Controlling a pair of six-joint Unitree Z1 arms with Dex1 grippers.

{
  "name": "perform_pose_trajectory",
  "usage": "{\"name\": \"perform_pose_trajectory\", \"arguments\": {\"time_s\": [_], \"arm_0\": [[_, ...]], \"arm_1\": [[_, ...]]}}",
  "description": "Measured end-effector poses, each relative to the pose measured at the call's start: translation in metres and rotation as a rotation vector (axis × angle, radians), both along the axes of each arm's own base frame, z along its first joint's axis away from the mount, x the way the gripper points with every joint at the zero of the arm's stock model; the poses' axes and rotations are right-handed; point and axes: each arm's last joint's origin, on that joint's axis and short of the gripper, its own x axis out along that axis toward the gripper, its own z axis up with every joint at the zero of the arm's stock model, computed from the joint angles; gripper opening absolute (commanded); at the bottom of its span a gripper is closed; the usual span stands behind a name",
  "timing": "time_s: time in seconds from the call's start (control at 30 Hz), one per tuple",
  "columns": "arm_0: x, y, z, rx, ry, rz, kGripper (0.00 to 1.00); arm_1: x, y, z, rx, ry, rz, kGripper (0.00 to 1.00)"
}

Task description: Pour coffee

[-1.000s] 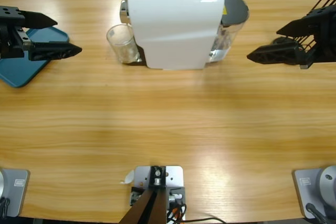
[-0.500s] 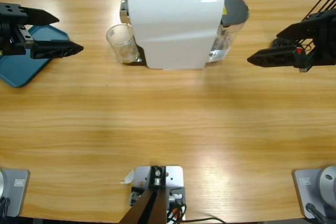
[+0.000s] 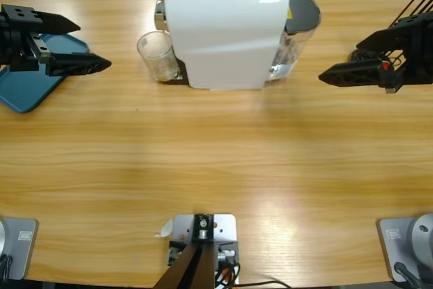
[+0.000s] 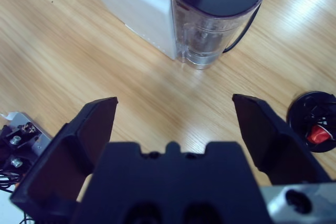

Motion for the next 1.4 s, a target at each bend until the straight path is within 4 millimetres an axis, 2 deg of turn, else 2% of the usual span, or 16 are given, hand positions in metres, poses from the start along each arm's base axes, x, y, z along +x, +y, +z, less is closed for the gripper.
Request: {"name": "perform_pose_trajectory", "arguments": {"time_s": [0.6, 1.1, 1.4], "arm_0": [[0.009, -0.005, 0.001, 0.03, -0.024, -0.047, 1.0], [0.016, -0.002, -0.001, 0.022, -0.022, -0.025, 1.0], [0.016, -0.005, -0.002, 0.023, -0.03, -0.103, 1.0]], "arm_1": [[0.007, 0.005, -0.004, -0.004, 0.005, 0.0, 1.0], [0.015, 0.01, -0.01, -0.011, 0.016, 0.0, 1.0], [0.015, 0.011, -0.01, -0.011, 0.016, 0.0, 1.0]]}}
